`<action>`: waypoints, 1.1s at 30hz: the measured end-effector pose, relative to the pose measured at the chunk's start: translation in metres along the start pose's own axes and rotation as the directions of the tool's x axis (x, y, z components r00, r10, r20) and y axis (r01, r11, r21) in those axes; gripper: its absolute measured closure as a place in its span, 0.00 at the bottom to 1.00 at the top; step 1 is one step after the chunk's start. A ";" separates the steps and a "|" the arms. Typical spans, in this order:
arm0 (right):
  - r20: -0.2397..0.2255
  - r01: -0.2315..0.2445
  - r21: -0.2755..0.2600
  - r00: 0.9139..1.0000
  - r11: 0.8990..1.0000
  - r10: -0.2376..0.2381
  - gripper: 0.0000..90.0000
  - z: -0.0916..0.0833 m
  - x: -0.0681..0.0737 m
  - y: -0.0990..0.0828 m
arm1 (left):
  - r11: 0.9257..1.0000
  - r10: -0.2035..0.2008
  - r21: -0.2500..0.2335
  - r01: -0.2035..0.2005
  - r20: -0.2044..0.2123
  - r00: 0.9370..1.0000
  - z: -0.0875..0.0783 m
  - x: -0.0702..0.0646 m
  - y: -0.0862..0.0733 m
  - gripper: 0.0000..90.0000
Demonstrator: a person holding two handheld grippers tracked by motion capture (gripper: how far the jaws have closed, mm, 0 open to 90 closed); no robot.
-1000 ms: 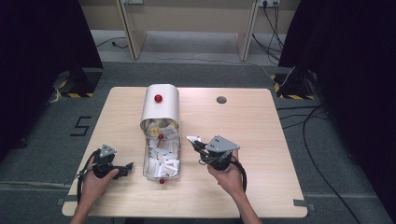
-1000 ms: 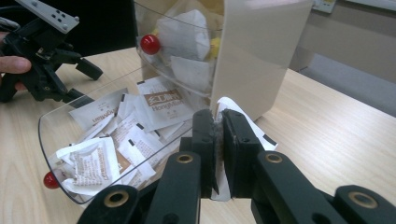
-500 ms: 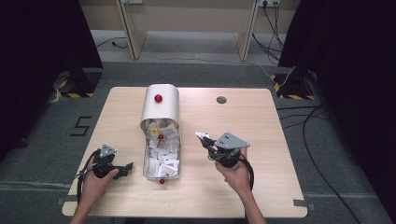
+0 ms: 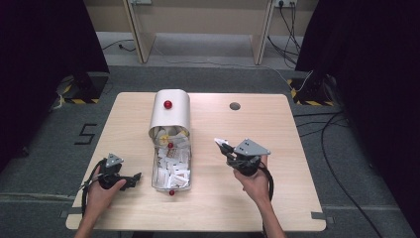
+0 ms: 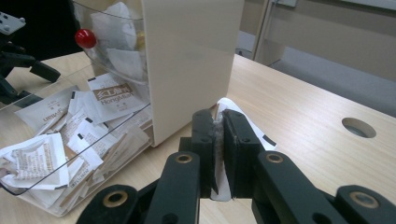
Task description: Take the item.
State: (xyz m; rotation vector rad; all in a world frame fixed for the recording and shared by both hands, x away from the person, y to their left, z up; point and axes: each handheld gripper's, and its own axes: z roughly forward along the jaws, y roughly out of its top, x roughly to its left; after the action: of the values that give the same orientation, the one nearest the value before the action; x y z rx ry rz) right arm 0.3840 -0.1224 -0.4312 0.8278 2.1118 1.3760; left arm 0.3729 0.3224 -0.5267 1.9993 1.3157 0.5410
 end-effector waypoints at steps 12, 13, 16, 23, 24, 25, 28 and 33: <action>0.023 -0.013 -0.001 1.000 1.000 0.013 0.93 -0.003 -0.009 -0.003 | 1.000 0.000 0.000 0.000 0.000 1.000 0.000 0.000 0.000 0.00; 0.025 -0.014 -0.003 1.000 1.000 0.014 0.93 -0.003 -0.010 -0.003 | 1.000 0.000 0.000 0.000 0.000 1.000 0.000 0.000 0.000 0.00; 0.033 -0.022 -0.003 0.999 1.000 0.022 0.93 -0.005 -0.013 -0.004 | 1.000 0.000 0.000 0.000 0.000 1.000 0.000 0.000 0.000 0.00; 0.054 -0.037 0.002 0.998 0.999 0.037 0.93 -0.008 -0.022 -0.007 | 1.000 0.000 0.000 0.000 0.000 1.000 0.000 0.000 0.000 0.00; 0.056 -0.039 0.001 0.998 0.999 0.038 0.93 -0.008 -0.023 -0.007 | 1.000 0.000 0.000 0.000 0.000 1.000 0.000 0.000 0.000 0.00; 0.058 -0.040 0.000 0.998 0.999 0.040 0.93 -0.008 -0.024 -0.008 | 1.000 0.000 0.000 0.000 -0.001 1.000 0.000 0.000 0.000 0.00; 0.062 -0.047 0.007 0.997 0.999 0.047 0.93 -0.008 -0.027 -0.009 | 1.000 0.000 0.000 0.000 0.000 1.000 0.000 0.000 0.000 0.00; 0.074 -0.059 0.009 0.996 0.998 0.058 0.93 -0.009 -0.032 -0.012 | 1.000 0.000 0.000 0.000 0.000 1.000 0.000 0.000 0.000 0.00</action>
State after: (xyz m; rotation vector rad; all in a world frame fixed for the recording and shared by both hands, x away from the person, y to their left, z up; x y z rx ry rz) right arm 0.3974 -0.1545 -0.4369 0.9367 2.0560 1.3436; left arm 0.3729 0.3224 -0.5267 1.9992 1.3164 0.5413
